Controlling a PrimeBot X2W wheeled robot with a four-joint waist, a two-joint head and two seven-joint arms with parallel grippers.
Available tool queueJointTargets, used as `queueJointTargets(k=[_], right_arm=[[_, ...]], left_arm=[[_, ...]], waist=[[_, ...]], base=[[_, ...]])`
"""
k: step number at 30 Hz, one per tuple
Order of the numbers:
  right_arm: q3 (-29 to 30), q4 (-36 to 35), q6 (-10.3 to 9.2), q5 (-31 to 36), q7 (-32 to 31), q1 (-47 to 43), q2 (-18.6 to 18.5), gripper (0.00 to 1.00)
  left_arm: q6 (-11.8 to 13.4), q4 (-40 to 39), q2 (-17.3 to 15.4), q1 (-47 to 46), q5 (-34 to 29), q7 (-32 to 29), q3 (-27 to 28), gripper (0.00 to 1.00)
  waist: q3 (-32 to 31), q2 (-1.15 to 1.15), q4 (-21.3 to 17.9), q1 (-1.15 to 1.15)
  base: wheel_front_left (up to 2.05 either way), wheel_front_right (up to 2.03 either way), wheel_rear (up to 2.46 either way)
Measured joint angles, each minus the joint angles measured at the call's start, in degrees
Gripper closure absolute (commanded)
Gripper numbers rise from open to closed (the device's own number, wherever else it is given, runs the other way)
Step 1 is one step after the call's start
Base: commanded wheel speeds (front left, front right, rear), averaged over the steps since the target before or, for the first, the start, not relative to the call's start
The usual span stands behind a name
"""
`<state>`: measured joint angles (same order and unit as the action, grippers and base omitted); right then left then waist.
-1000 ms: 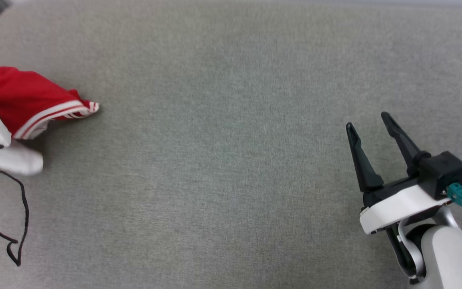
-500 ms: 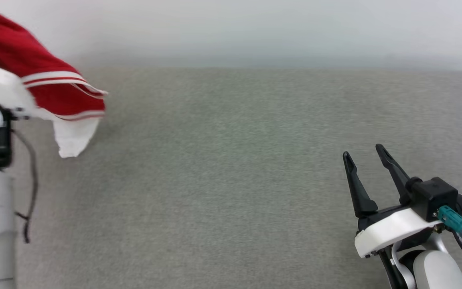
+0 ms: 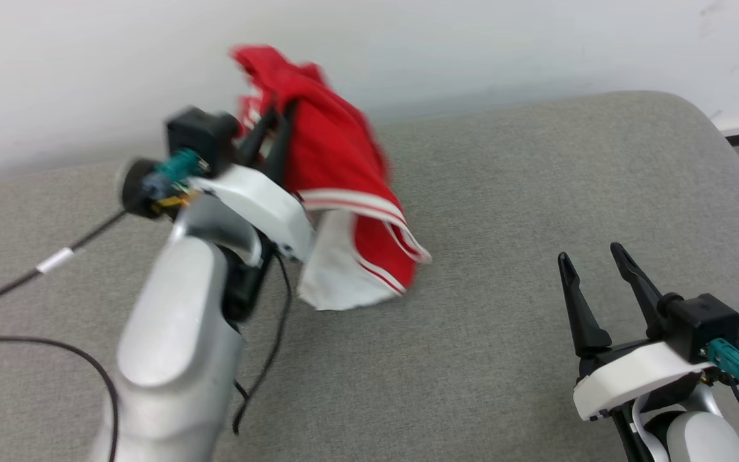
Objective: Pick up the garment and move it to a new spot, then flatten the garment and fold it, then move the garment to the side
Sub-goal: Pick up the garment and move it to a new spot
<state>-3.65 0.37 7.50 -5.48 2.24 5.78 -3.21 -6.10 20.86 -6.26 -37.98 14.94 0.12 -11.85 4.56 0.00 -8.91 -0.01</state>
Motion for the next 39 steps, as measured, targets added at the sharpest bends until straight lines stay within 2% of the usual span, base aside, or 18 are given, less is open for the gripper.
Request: queueJointTargets(k=[4, 12, 13, 14, 15, 19, 25, 31, 35, 39], right_arm=[[0.85, -0.34, 0.00, -0.01, -0.02, -0.54, 0.04, 0.00], [1.51, -0.46, 0.00, -0.44, 0.22, -0.55, 0.19, 0.00], [1.77, -0.45, 0.00, -0.45, 0.24, -0.54, 0.19, 0.00], [1.96, -0.45, 0.00, -0.45, 0.24, -0.54, 0.20, 0.00], [2.12, -0.45, 0.01, -0.44, 0.23, -0.52, 0.20, 0.00], [3.18, -0.62, 0.00, -0.13, 0.15, -0.48, 0.20, 0.00], [4.22, -1.25, 0.01, 0.41, -0.52, -0.69, 0.22, 0.00], [4.61, -2.05, 0.01, 0.41, -1.27, -2.41, 0.22, 0.00], [4.63, -2.34, 0.01, 0.20, -1.76, -3.96, 0.22, 0.00], [4.46, -2.69, 0.01, -0.82, -2.25, -5.39, 0.23, 0.00]], left_arm=[[-0.53, 1.12, 1.86, 4.98, 2.44, -0.97, -4.08, 1.00], [-0.47, 5.84, 2.74, 19.54, 2.93, -2.23, -11.37, 1.00], [-0.47, 6.06, 2.79, 20.55, 2.68, -2.08, -12.27, 0.78], [-0.44, 6.09, 2.88, 21.35, 2.61, -1.88, -12.90, 0.17], [-0.31, 6.04, 2.90, 21.80, 2.31, -1.19, -13.45, 0.00], [0.97, 4.07, 3.03, 22.23, 1.77, 3.80, -14.12, 0.00], [4.67, -1.33, 3.21, 21.18, 0.86, 11.60, -13.40, 0.00], [9.27, -5.36, 2.66, 21.86, 1.68, 13.71, -8.43, 0.00], [12.28, -7.04, 0.80, 24.51, 2.49, 14.19, -4.48, 0.00], [13.78, -8.43, -1.91, 28.24, 3.08, 14.19, -1.79, 0.00]], waist=[[0.80, 0.00, -1.00, 0.00], [2.56, 0.00, -0.45, 0.00], [2.67, 0.00, -0.10, 0.00], [2.76, 0.00, 0.27, 0.00], [2.84, 0.00, 0.66, 0.00], [2.61, 0.00, 2.43, 0.01], [0.79, 0.00, 4.64, 0.01], [-1.81, 0.00, 6.28, 0.01], [-3.48, 0.00, 6.93, 0.01], [-4.89, 0.00, 6.98, 0.01]], base=[[0.00, 0.00, 0.00], [0.00, 0.00, 0.00], [0.00, 0.00, 0.00], [0.00, 0.00, 0.00], [0.00, 0.00, 0.00], [0.00, 0.00, 0.00], [0.00, 0.00, 0.00], [0.00, 0.00, 0.00], [0.00, 0.00, 0.00], [0.00, 0.00, 0.00]])
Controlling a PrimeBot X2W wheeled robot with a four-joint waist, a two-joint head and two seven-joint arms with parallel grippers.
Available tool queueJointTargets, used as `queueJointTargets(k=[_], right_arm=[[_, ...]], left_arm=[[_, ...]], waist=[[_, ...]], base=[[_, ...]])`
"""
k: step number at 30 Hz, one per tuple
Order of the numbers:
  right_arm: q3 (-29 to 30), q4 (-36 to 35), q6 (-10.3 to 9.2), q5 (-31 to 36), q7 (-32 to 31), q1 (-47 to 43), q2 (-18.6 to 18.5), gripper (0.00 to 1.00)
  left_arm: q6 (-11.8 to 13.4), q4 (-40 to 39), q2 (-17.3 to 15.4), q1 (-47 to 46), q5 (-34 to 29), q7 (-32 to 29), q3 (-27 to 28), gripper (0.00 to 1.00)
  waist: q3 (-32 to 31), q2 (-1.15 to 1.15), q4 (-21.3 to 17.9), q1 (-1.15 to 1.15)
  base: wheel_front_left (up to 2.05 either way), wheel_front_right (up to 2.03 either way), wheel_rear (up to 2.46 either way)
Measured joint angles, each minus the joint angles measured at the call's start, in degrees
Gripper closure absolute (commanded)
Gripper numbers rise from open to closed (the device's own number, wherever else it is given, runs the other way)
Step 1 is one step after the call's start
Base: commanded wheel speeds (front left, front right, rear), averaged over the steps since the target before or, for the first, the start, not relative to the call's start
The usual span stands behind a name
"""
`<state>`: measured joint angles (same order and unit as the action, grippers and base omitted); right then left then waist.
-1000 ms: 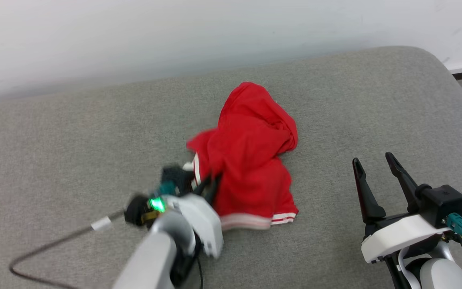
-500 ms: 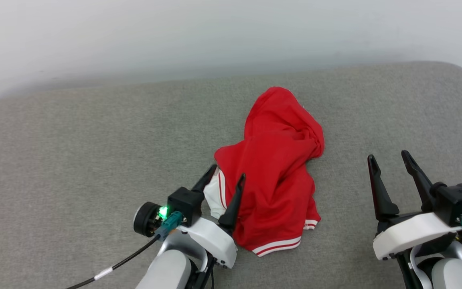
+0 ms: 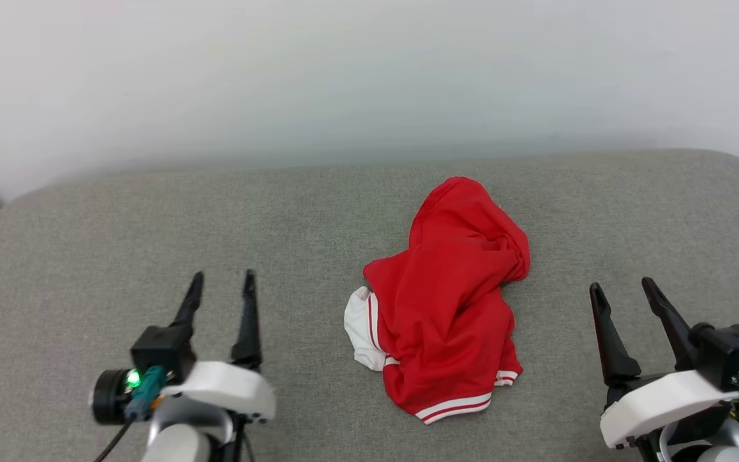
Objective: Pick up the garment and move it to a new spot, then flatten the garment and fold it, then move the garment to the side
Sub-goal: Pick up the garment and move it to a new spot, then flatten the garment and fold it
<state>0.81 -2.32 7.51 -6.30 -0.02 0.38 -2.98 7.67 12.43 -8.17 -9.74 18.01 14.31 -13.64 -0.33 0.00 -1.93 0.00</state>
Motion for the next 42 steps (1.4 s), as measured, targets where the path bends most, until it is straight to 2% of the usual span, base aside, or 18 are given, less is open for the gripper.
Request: queueJointTargets(k=[5, 11, 32, 35, 37, 42], right_arm=[[-0.47, -0.19, 0.00, -0.79, -0.11, -1.43, -0.01, 0.00], [-1.16, -0.30, 0.00, -0.91, -0.63, -2.83, -0.01, 0.00], [-0.98, -0.88, 0.00, -1.32, -0.76, -2.99, -0.01, 0.00], [-0.77, -0.92, -0.01, -1.40, -0.69, -2.91, -0.01, 0.00], [-0.80, -0.94, -0.01, -1.40, -0.69, -2.73, -0.01, 0.00], [-1.72, -1.27, -0.01, -1.21, -0.87, -1.68, 0.00, 0.00]], left_arm=[[0.99, -1.53, -3.56, 4.41, 0.36, -1.19, 1.93, 0.00], [1.93, -4.07, -5.27, 8.53, -0.22, -3.35, 1.47, 0.00], [2.76, -7.16, -6.50, 9.90, 0.25, -6.35, 0.80, 0.00], [1.52, -6.98, -6.88, 8.01, 0.62, -8.47, -0.15, 0.00], [-0.26, -6.14, -7.45, 5.43, 0.96, -11.16, -1.33, 0.00], [-4.53, -2.19, -7.21, -2.52, 3.39, -22.12, -4.56, 0.00]], waist=[[-1.04, 0.00, -0.52, 0.00], [-2.21, 0.00, -0.73, 0.00], [-1.78, 0.00, 0.14, 0.00], [-1.31, 0.00, 0.27, 0.00], [-0.81, 0.00, 0.37, 0.00], [1.26, 0.00, 0.17, 0.01]], base=[[0.00, 0.00, 0.00], [0.00, 0.00, 0.00], [0.00, 0.00, 0.00], [0.00, 0.00, 0.00], [0.00, 0.00, 0.00], [0.00, 0.00, 0.00]])
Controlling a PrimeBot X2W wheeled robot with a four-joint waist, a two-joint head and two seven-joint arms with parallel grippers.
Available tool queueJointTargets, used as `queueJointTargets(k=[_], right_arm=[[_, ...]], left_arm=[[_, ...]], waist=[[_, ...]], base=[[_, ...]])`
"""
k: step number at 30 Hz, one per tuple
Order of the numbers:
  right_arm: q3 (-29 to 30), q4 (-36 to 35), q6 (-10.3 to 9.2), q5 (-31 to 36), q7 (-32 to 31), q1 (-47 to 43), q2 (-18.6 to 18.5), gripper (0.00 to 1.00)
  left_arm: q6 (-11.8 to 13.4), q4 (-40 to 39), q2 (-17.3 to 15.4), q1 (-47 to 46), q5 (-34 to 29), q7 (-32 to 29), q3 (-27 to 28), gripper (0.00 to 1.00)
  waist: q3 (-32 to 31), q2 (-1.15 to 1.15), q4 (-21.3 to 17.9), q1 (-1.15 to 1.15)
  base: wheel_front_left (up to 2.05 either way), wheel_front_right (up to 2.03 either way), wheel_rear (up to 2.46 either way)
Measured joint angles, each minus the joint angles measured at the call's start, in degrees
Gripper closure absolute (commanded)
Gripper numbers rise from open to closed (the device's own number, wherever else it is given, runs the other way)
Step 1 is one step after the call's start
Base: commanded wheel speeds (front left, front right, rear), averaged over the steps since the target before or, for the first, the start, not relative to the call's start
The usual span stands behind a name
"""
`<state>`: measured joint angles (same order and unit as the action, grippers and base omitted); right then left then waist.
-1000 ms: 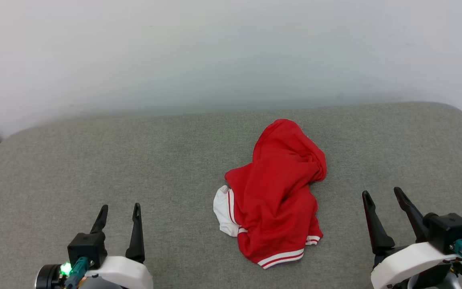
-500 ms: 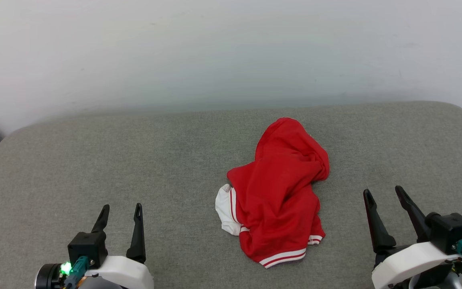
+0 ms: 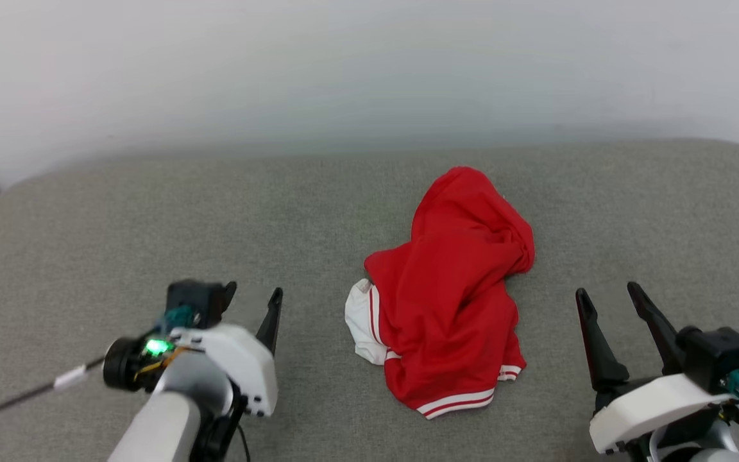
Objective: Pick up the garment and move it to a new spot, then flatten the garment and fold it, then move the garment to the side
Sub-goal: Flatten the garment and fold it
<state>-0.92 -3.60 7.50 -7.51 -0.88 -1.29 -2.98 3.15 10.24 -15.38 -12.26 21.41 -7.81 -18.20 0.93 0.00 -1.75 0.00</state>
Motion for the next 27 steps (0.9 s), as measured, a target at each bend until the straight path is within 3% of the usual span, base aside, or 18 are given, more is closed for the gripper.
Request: queueJointTargets(k=[9, 21, 22, 24, 27], right_arm=[[-0.63, 0.19, 0.01, 0.26, 0.09, 2.98, 0.01, 0.00], [-1.14, 2.31, 0.00, -0.73, 1.88, 5.25, -0.01, 0.00], [-1.16, 2.48, 0.00, -0.83, 1.96, 5.51, 0.00, 0.00], [-1.09, 2.76, 0.01, -1.03, 2.14, 5.78, 0.00, 0.00], [-0.71, 3.23, 0.00, -1.12, 2.47, 5.97, 0.00, 0.00]], left_arm=[[-6.21, 9.62, 2.59, -11.43, 3.10, -16.35, -5.99, 0.00], [-8.72, 19.34, 3.49, -18.89, 4.67, -30.48, -11.22, 0.00], [-8.79, 19.42, 3.45, -19.12, 5.04, -31.21, -11.31, 0.51], [-9.04, 19.52, 3.31, -19.47, 5.60, -32.03, -11.54, 1.00], [-9.15, 19.31, 3.38, -19.67, 5.31, -31.48, -12.37, 1.00]], waist=[[5.40, 0.00, -2.83, 0.00], [10.90, 0.00, -7.67, 0.00], [11.11, 0.00, -7.88, 0.00], [11.42, 0.00, -8.12, 0.00], [11.55, 0.00, -7.90, 0.00]], base=[[0.00, 0.00, 0.00], [0.00, 0.00, 0.00], [0.00, 0.00, 0.00], [0.00, 0.00, 0.00], [0.00, 0.00, 0.00]])
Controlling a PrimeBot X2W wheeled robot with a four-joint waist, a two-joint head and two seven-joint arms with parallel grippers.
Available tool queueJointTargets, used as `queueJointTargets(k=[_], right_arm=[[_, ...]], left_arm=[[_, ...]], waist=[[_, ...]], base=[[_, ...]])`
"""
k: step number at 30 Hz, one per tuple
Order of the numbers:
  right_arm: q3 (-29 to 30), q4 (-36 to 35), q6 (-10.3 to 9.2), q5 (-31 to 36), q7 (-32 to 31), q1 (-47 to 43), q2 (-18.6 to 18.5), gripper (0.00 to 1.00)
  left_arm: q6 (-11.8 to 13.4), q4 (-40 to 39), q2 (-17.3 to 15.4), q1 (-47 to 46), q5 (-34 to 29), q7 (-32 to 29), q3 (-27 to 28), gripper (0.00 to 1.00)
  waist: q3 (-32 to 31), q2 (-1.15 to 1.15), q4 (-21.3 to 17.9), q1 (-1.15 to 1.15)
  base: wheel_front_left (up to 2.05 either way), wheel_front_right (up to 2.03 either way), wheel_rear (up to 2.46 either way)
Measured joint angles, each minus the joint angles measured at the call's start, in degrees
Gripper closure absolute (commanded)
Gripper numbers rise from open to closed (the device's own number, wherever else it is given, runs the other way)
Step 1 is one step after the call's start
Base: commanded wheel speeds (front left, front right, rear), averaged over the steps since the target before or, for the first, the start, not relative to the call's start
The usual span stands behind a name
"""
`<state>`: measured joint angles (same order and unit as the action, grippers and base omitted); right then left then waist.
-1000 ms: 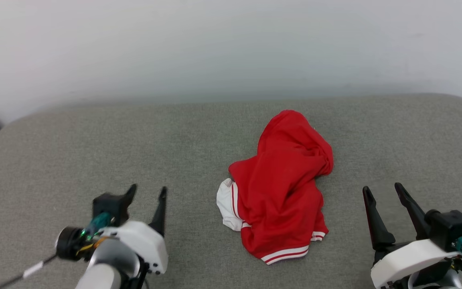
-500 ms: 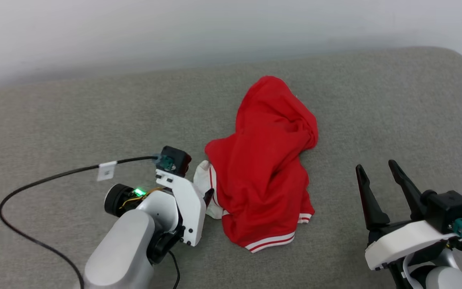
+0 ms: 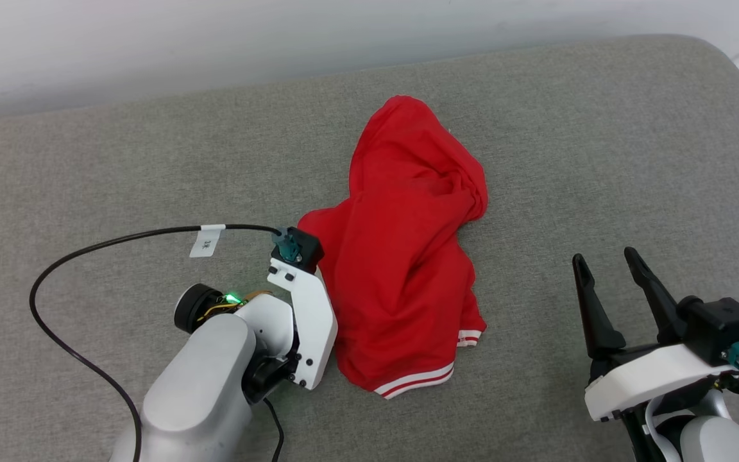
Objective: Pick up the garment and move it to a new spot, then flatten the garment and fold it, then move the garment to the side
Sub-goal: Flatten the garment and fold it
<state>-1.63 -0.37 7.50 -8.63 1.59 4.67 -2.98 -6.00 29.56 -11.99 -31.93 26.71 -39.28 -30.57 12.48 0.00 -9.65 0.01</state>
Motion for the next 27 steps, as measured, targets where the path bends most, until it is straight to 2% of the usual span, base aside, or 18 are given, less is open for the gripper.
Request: queueJointTargets(k=[4, 11, 15, 19, 23, 26, 27], right_arm=[[0.77, 0.35, 0.00, 0.01, 0.37, 0.02, -0.01, 0.00], [1.74, 0.48, 0.01, 0.12, 0.33, -0.70, 0.03, 0.00], [2.52, 0.32, 0.00, 0.21, 0.15, -1.40, 0.02, 0.00], [2.54, -0.01, 0.01, 0.41, -0.11, -1.44, 0.02, 0.00], [2.61, -0.16, 0.01, 0.46, -0.37, -1.51, 0.02, 0.00], [2.86, -0.23, 0.01, 0.62, -0.51, -1.89, 0.02, 0.00], [2.97, -0.23, 0.00, 0.63, -0.62, -2.07, 0.02, 0.00]], left_arm=[[1.30, -2.54, -1.05, 0.40, -2.32, 3.65, -0.38, 1.00], [5.31, -15.88, -9.01, 4.03, -4.38, 4.83, 2.37, 1.00], [9.48, -23.79, -13.67, 11.28, -3.16, 2.30, 5.94, 1.00], [14.71, -27.86, -16.64, 21.13, -0.47, 0.92, 10.71, 1.00], [18.53, -28.66, -17.08, 29.70, 2.70, 1.70, 14.66, 1.00], [19.47, -28.39, -16.26, 32.97, 4.26, 3.39, 15.85, 1.00], [19.61, -28.25, -15.94, 33.34, 4.33, 4.02, 15.89, 0.64]], waist=[[-0.39, 0.00, 1.25, 0.00], [-2.25, 0.00, 4.84, 0.00], [-3.37, 0.00, 7.09, 0.00], [-4.08, 0.00, 8.61, 0.00], [-4.40, 0.00, 8.92, 0.00], [-4.75, 0.00, 9.01, 0.00], [-4.94, 0.00, 9.01, 0.00]], base=[[0.00, 0.00, 0.00], [0.00, 0.00, 0.00], [0.00, 0.00, 0.00], [0.00, 0.00, 0.00], [0.00, 0.00, 0.00], [0.00, 0.00, 0.00], [0.00, 0.00, 0.00]])
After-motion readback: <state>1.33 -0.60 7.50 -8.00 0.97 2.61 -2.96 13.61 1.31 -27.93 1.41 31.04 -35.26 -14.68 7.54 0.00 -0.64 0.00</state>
